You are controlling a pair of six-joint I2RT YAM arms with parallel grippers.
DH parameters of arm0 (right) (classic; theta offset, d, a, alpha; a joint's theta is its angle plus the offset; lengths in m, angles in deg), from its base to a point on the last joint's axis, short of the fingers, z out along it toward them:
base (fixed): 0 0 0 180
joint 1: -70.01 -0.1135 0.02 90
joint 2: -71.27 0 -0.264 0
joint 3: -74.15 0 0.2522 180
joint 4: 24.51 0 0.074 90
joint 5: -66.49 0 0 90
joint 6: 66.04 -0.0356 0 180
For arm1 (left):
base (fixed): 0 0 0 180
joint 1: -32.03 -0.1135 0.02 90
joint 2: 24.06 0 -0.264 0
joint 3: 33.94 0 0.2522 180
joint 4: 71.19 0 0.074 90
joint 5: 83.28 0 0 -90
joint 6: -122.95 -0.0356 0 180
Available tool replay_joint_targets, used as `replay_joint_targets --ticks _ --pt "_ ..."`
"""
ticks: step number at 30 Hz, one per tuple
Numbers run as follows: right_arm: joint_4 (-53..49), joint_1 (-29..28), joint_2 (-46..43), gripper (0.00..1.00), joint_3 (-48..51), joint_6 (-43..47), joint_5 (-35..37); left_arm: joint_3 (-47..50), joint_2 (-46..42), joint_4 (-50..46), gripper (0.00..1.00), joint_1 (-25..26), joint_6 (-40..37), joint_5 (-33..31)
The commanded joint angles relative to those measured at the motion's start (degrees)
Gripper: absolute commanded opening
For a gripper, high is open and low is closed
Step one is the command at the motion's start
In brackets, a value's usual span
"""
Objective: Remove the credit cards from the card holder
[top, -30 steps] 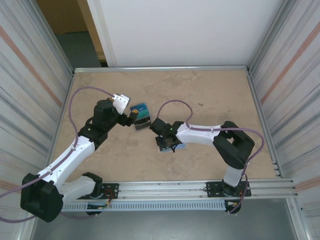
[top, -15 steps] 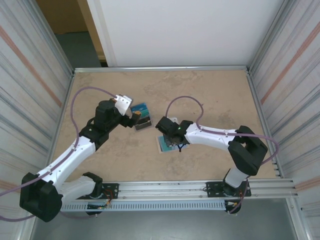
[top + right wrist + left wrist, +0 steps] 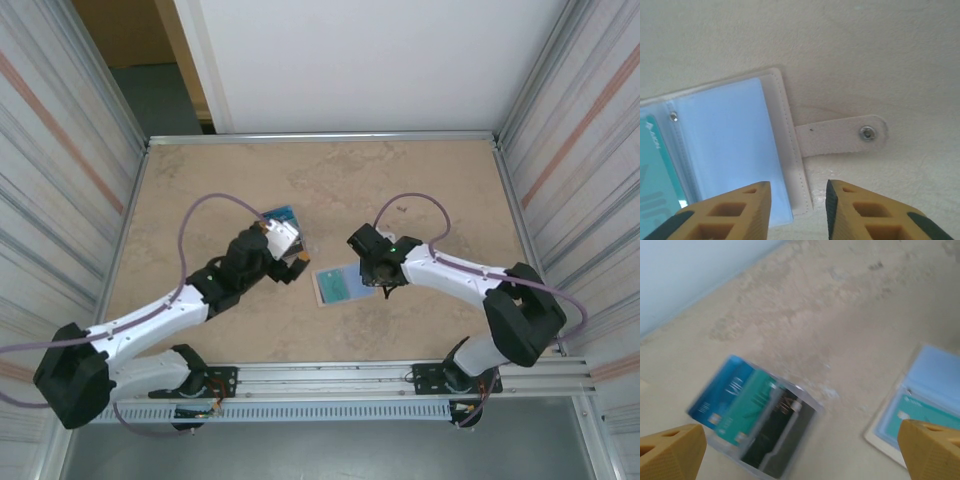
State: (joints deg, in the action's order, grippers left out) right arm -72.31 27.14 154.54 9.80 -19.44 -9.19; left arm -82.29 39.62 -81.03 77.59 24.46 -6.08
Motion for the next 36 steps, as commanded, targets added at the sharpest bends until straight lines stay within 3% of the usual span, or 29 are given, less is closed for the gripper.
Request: replay_joint_targets --ticks 1,5,10,16,21,36 --pt "0.79 1.50 -4.40 0.41 0.48 -1.09 -2.23 3.92 1.71 5.41 0.99 3.87 6.49 -6.04" --pt "5.63 2.39 -8.08 0.48 1.25 0.92 -8.67 7.35 3.70 9.60 0.99 5.56 13.86 -7.39" --pt "10.49 2.90 -6.86 0.37 1.28 2.58 -17.93 6.39 9.09 9.85 0.99 5.84 14.97 -6.97" --pt "13.32 3.04 -2.36 0.36 2.48 4.31 -23.82 2.38 16.94 9.19 0.99 7.17 13.28 -5.55" --pt "14.06 3.20 0.97 0.36 3.02 4.81 -24.38 0.87 20.08 10.50 0.99 7.58 13.59 -4.83" --pt "17.89 3.79 7.49 0.21 4.07 5.20 -28.21 -2.29 25.83 9.41 0.99 7.64 12.81 -2.32"
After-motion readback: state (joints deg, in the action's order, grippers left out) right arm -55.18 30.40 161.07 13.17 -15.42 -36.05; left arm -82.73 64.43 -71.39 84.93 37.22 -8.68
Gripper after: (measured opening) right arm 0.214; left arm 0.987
